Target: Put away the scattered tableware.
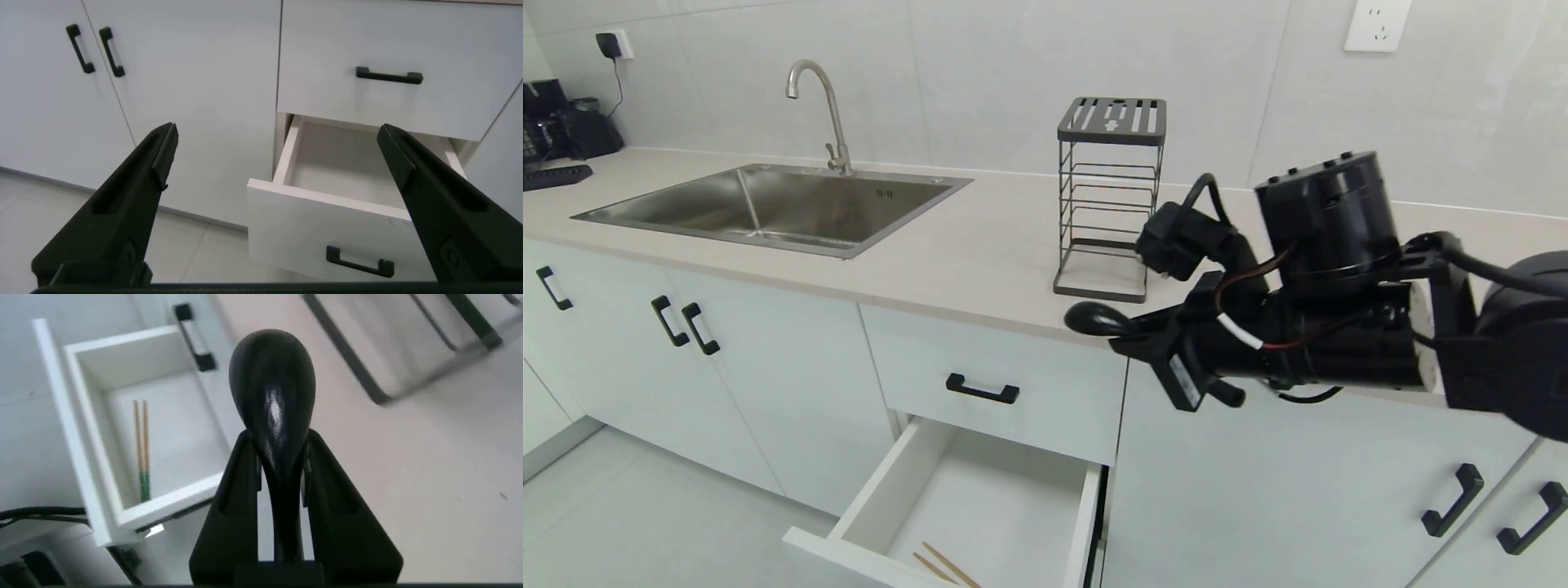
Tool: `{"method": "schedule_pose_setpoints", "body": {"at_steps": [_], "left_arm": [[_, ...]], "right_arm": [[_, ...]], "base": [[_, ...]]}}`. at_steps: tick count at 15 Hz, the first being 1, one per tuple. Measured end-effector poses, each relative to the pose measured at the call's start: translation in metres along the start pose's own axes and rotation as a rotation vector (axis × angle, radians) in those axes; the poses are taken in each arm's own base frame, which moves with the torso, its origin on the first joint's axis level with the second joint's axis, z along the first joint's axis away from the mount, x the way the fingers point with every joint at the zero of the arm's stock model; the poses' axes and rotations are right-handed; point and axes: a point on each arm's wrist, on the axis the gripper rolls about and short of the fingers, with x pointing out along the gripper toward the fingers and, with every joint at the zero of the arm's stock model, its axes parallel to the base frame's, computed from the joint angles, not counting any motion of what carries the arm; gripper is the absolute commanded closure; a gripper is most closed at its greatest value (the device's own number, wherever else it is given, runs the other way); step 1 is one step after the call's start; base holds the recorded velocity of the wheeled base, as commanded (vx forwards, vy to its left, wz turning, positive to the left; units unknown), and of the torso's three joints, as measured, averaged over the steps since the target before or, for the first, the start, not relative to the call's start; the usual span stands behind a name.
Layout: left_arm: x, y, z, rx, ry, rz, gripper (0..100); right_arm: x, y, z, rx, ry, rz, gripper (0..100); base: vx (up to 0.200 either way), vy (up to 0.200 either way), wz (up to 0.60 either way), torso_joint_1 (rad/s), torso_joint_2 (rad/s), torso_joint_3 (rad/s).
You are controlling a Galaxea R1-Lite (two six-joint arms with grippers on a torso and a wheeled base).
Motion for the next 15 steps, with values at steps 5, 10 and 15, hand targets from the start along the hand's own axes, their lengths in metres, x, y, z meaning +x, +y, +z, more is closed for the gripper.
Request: {"method": "schedule_pose_setpoints", "body": {"at_steps": [5,10,15], "left_arm": [[0.000,0.000,0.000,0.000,0.000,0.000,0],[0.000,0.000,0.000,0.000,0.000,0.000,0],[0.000,0.000,0.000,0.000,0.000,0.000,0]], "right_arm": [[0.067,0.066,0.006,-0.030,0.000,0.101,100],[0.138,0.100,-0.016,-0.033,0.027,0.122,100],[0.192,0.113,-0.041,-0.032,0.056,0.103,100]], "base": [[0.000,0.000,0.00,0.000,0.00,0.000],[0.000,0.000,0.00,0.000,0.00,0.000],[0.000,0.000,0.00,0.000,0.00,0.000]]}}
